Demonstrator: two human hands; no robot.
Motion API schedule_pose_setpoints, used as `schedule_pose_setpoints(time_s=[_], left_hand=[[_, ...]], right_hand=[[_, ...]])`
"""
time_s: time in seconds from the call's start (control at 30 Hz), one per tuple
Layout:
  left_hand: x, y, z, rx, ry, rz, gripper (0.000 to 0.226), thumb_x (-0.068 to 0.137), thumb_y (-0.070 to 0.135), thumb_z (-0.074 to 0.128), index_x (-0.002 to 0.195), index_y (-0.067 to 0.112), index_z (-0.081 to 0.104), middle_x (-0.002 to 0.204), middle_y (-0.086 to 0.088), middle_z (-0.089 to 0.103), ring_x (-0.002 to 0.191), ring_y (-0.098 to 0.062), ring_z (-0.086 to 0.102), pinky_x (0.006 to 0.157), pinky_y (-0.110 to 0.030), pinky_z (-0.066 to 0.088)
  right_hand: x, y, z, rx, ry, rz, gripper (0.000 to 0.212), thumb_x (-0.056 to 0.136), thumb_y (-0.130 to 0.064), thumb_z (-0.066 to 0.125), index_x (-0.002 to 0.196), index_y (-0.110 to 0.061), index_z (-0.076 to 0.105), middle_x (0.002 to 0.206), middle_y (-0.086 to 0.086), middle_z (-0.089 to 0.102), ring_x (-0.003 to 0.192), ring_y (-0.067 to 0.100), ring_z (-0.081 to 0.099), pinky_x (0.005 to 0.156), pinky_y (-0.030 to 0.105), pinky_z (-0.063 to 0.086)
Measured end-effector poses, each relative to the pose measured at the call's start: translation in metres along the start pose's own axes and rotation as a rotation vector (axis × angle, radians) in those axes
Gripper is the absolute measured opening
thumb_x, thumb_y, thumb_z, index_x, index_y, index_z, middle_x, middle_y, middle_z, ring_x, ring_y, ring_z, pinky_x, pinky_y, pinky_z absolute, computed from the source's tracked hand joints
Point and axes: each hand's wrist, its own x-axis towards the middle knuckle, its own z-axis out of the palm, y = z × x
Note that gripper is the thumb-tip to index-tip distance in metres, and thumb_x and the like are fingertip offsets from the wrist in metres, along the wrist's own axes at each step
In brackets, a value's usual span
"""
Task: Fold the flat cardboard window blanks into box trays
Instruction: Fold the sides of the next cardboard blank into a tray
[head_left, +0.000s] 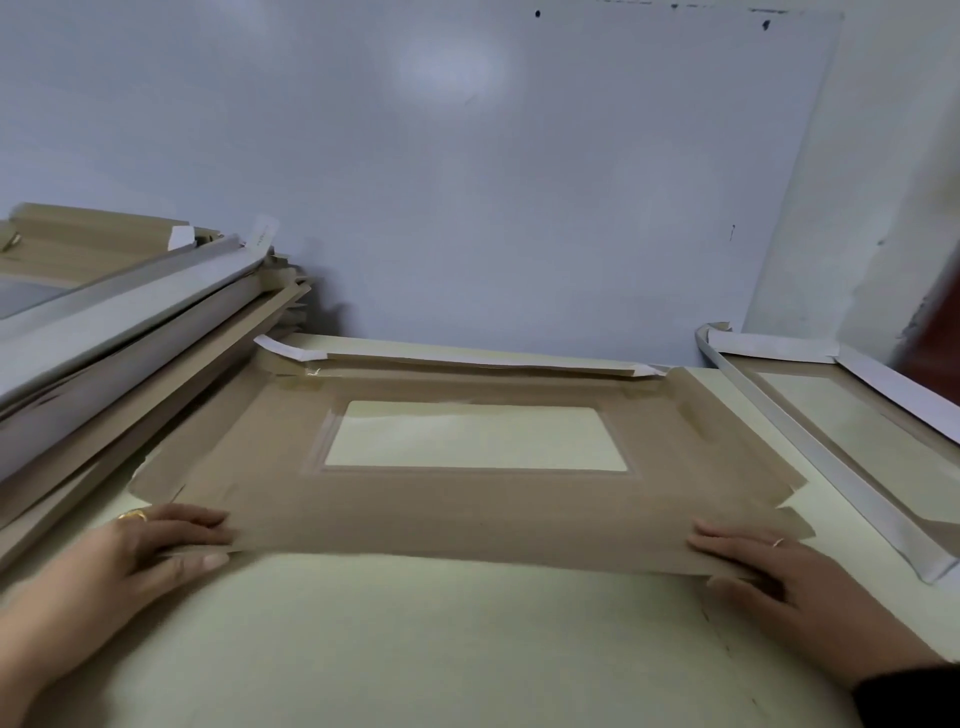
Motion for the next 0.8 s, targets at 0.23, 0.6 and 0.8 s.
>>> schedule_pose_setpoints(time_s=[0.23, 0.6, 0.8], left_hand=[[0.002, 0.011, 0.000, 0.059, 0.065, -0.104, 0.051, 0.071, 0.085, 0.035, 0.076, 0.043, 0.064, 0.076, 0.011, 0.062, 0.067, -0.008, 0.061, 0.062, -0.033, 0.050], [0.011, 0.078, -0.001, 0.427, 0.089, -0.246, 0.032, 0.064, 0.028, 0.084, 0.094, 0.028, 0.072, 0.073, 0.002, 0.060, 0.078, -0.032, 0.061, 0.071, -0.046, 0.042], [0.021, 0.146, 0.031, 0.238, -0.026, 0.191, 0.040, 0.086, 0.043, 0.051, 0.124, 0.031, 0.057, 0.139, 0.001, 0.046, 0.130, -0.025, 0.043, 0.101, -0.042, 0.036]], right_hand=[[0.000, 0.001, 0.001, 0.063, 0.311, 0.123, 0.027, 0.071, -0.051, 0.071, 0.056, -0.033, 0.059, 0.055, -0.002, 0.058, 0.064, 0.015, 0.054, 0.063, 0.019, 0.038], [0.018, -0.013, 0.007, -0.586, 0.325, 0.169, 0.037, 0.072, -0.046, 0.052, 0.078, -0.014, 0.070, 0.064, 0.004, 0.066, 0.062, 0.029, 0.062, 0.069, 0.036, 0.029], [0.030, -0.065, 0.040, -0.388, 0.178, -0.281, 0.038, 0.069, -0.027, 0.062, 0.104, -0.013, 0.071, 0.109, 0.002, 0.069, 0.096, 0.022, 0.067, 0.085, 0.031, 0.047]])
